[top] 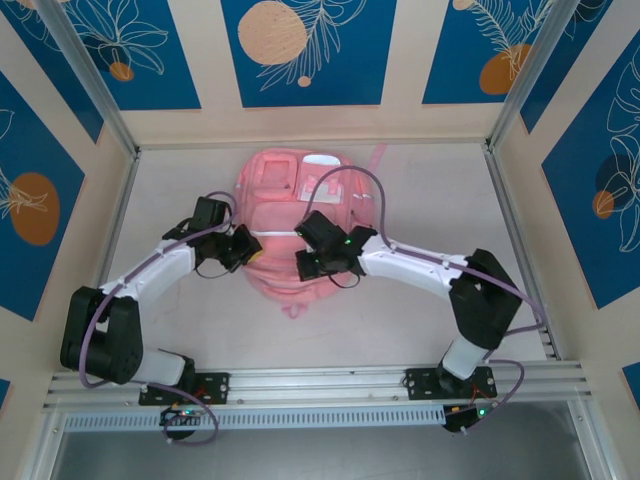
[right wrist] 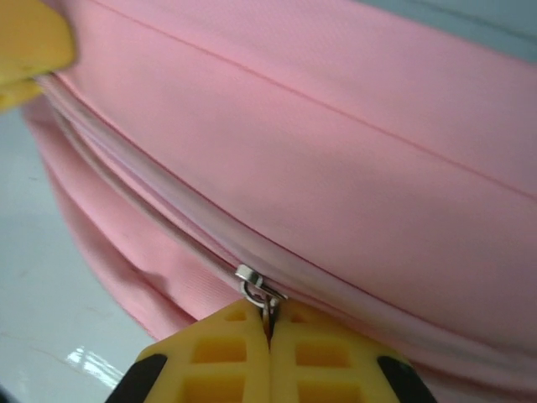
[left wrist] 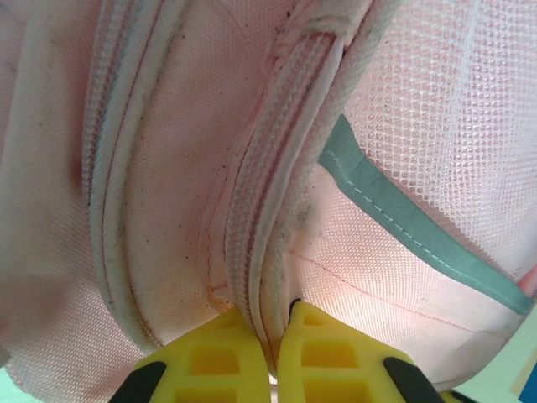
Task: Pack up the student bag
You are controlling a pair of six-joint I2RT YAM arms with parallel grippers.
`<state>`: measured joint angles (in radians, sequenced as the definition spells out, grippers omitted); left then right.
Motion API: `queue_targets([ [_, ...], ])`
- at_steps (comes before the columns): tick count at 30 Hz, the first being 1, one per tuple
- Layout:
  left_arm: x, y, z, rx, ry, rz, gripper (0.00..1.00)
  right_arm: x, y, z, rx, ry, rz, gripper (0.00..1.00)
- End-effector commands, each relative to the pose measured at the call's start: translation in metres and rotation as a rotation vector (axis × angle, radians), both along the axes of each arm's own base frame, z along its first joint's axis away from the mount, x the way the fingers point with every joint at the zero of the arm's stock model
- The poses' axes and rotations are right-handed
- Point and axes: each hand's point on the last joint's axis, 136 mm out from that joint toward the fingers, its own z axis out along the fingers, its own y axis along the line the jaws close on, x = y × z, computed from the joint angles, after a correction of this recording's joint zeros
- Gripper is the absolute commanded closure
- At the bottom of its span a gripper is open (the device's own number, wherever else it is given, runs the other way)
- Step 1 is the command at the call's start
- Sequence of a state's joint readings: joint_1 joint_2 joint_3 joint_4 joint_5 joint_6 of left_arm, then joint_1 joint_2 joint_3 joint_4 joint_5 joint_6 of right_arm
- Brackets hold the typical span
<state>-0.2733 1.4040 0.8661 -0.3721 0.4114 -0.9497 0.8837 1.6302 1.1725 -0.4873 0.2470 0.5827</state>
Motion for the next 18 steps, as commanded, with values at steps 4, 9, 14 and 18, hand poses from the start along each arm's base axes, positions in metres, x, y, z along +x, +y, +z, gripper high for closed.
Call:
queue_targets([
  [4,-0.009,0.018,-0.023,0.129,0.03,-0.038,1.0,0.003,-0.079,0.004,-0.152,-0.036,-0.057,1.0],
  [9,-0.012,0.02,-0.023,0.184,0.005,-0.123,1.0,0.029,-0.113,0.005,-0.17,-0.042,-0.094,1.0],
  [14,-0.016,0.018,-0.022,0.213,-0.018,-0.243,1.0,0.062,-0.125,0.017,-0.132,-0.053,-0.156,1.0],
  [18,-0.015,0.014,-0.015,0.21,-0.046,-0.303,1.0,0.079,-0.129,0.025,-0.12,-0.006,-0.234,1.0],
])
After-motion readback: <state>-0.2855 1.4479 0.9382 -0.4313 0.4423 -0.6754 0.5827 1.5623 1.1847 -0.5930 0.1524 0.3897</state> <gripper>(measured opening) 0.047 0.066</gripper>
